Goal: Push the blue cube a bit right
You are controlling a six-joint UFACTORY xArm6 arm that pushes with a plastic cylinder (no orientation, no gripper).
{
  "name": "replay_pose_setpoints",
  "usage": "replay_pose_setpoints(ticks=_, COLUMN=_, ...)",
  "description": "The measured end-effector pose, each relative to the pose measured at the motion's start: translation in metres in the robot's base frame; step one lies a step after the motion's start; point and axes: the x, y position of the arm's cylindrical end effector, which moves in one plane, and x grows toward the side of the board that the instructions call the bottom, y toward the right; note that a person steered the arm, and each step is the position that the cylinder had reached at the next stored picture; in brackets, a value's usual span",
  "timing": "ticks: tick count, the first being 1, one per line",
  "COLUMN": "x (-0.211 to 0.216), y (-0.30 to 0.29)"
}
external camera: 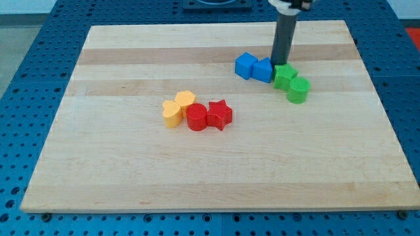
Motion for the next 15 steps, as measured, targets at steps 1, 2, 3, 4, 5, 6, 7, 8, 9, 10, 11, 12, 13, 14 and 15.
replay_pose_setpoints(ticks=1, x=0.013, y=0.000)
replay_pose_setpoints(ticks=2, x=0.012, y=0.002)
replay_pose_setpoints(ticks=3, x=-0.011, y=0.011)
replay_pose_setpoints(ticks=4, x=-0.035, y=0.012)
replay_pose_setpoints(ticks=5, x=-0.035, y=0.012)
replay_pose_setpoints(ticks=6, x=-0.038, y=-0.003)
replay_pose_setpoints(ticks=7, x=-0.041, y=-0.031)
replay_pose_setpoints(ticks=8, x=-0.042, y=-0.066)
replay_pose_setpoints(ticks=9, x=-0.044, y=-0.108)
replay_pose_setpoints(ticks=10, x=-0.045, y=-0.117)
replay_pose_setpoints(ticks=11, x=-0.045, y=-0.121)
replay_pose_setpoints(ticks=12, x=-0.014, y=-0.128)
replay_pose_setpoints(ticks=13, x=-0.002, y=-0.128)
replay_pose_setpoints(ticks=14, x=-0.002, y=-0.128)
replay_pose_setpoints(ticks=15, x=-0.007, y=-0.118)
